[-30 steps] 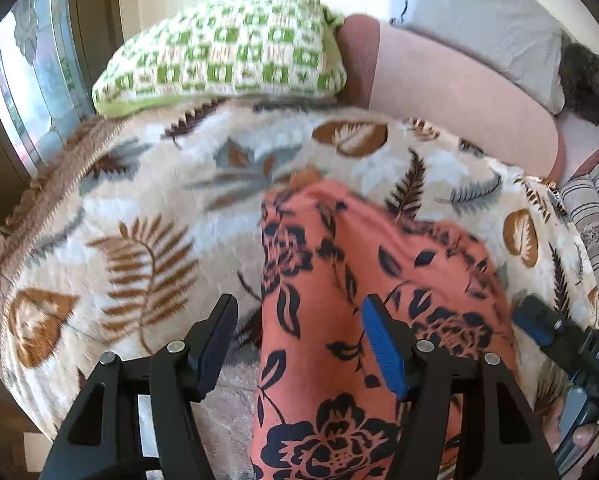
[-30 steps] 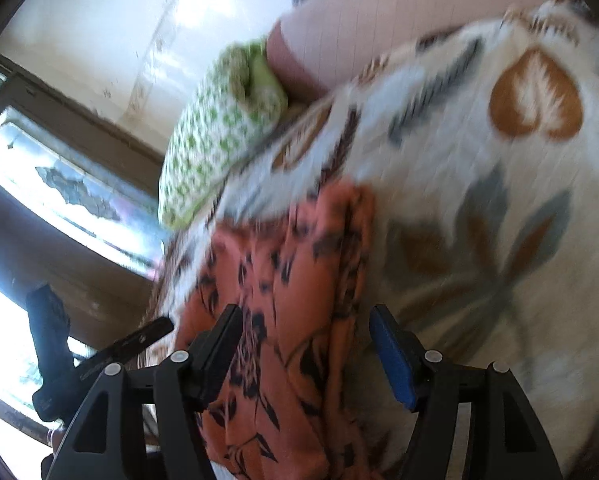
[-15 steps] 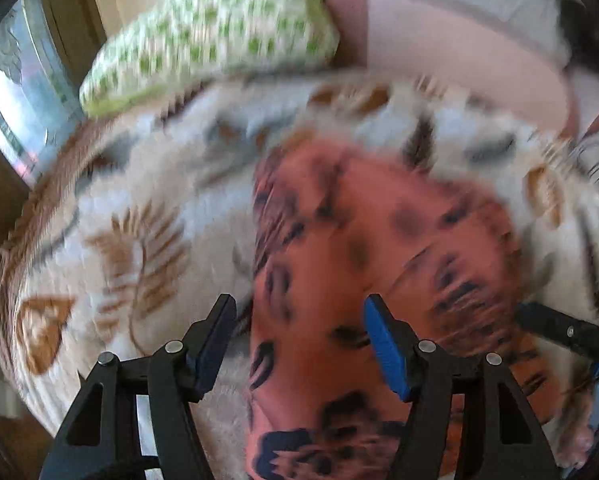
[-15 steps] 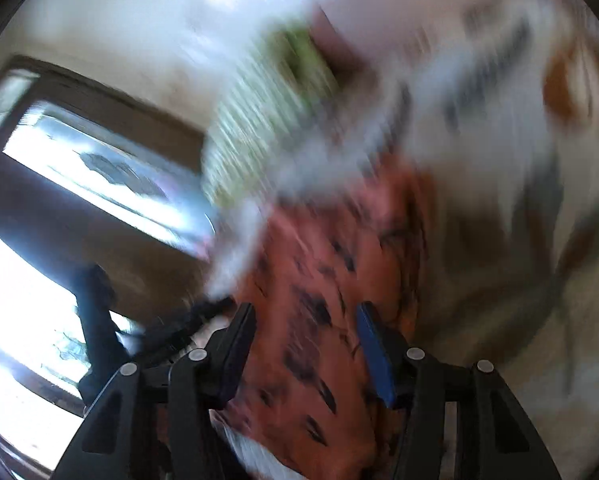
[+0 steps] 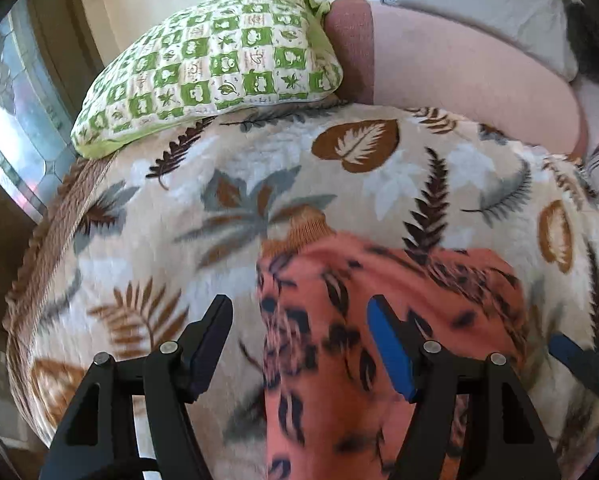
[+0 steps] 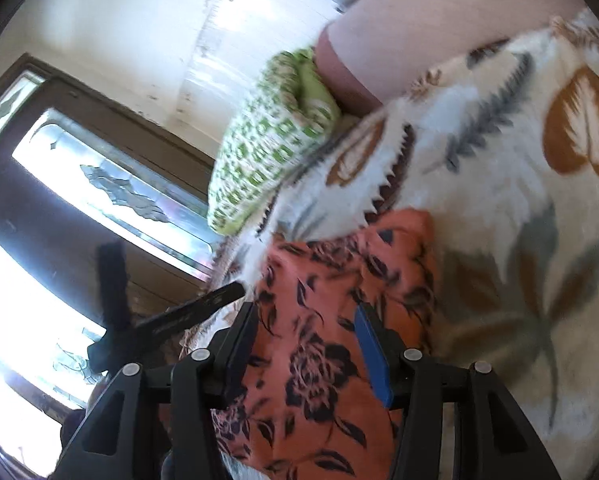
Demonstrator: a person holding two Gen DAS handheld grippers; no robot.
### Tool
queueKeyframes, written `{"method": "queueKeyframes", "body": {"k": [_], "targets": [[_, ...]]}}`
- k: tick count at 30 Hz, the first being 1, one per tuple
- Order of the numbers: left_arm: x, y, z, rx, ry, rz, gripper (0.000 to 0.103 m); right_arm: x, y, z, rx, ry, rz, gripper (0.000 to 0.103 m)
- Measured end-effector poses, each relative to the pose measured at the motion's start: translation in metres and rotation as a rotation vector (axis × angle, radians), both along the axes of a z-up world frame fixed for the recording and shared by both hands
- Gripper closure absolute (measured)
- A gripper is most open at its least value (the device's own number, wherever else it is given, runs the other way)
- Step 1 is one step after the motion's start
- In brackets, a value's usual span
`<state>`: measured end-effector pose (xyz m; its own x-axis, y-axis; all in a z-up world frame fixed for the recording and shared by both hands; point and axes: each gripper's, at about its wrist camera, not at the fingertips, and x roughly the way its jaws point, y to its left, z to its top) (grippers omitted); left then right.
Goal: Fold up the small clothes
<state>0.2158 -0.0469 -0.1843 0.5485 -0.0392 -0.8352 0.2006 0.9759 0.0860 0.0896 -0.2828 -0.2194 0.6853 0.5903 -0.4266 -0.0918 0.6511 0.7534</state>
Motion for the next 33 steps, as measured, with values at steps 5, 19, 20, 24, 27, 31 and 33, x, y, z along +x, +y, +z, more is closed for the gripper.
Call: {"method": "queueKeyframes", "body": {"k": [5, 19, 20, 24, 27, 31, 33], "targets": [[0.033, -0.006, -0.049, 0.08, 0.136, -0.003, 0.032, 0.026, 0.009, -0.028, 0.03, 0.114, 0.059, 0.041], [-0.076, 0.031, 0.0, 0.094, -0.053, -0.075, 0.028, -0.021, 0.033, 0.002, -0.021, 0.044, 0.21, 0.04], [-0.086, 0.035, -0.001, 0.094, -0.051, -0.075, 0.028, -0.028, 0.035, 0.002, -0.028, 0.049, 0.218, 0.04], [-0.109, 0.041, -0.031, 0.114, -0.005, -0.097, 0.025, -0.049, 0.047, -0.011, -0.124, 0.123, 0.259, 0.04], [-0.112, 0.045, -0.039, 0.085, -0.02, -0.072, 0.024, -0.054, 0.055, -0.027, -0.186, 0.139, 0.252, 0.041], [-0.118, 0.042, -0.017, 0.068, -0.068, -0.062, 0.024, -0.068, 0.045, -0.018, -0.137, 0.134, 0.197, 0.041], [-0.127, 0.04, -0.001, 0.068, -0.117, -0.071, 0.024, -0.08, 0.038, -0.006, -0.137, 0.091, 0.141, 0.038]]}}
